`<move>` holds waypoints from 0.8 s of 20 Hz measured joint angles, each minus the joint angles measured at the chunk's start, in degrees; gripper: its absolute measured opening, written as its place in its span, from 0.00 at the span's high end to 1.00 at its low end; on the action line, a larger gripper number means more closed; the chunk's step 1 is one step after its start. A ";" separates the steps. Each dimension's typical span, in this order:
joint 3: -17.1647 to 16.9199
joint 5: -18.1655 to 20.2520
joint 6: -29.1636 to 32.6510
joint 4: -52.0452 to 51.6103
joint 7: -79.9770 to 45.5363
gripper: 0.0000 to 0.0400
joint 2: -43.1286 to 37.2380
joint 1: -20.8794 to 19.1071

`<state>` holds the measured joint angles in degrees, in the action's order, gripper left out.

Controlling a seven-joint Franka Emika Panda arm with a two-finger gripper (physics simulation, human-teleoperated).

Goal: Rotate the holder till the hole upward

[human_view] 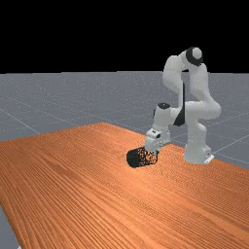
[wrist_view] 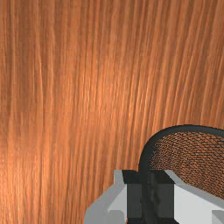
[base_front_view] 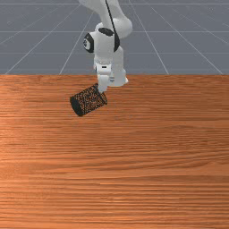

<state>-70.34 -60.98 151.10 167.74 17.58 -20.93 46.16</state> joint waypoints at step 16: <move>-46.28 23.96 -28.30 -65.57 80.80 0.88 -32.90 23.19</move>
<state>-116.62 -37.02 122.80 102.17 98.38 -53.83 69.35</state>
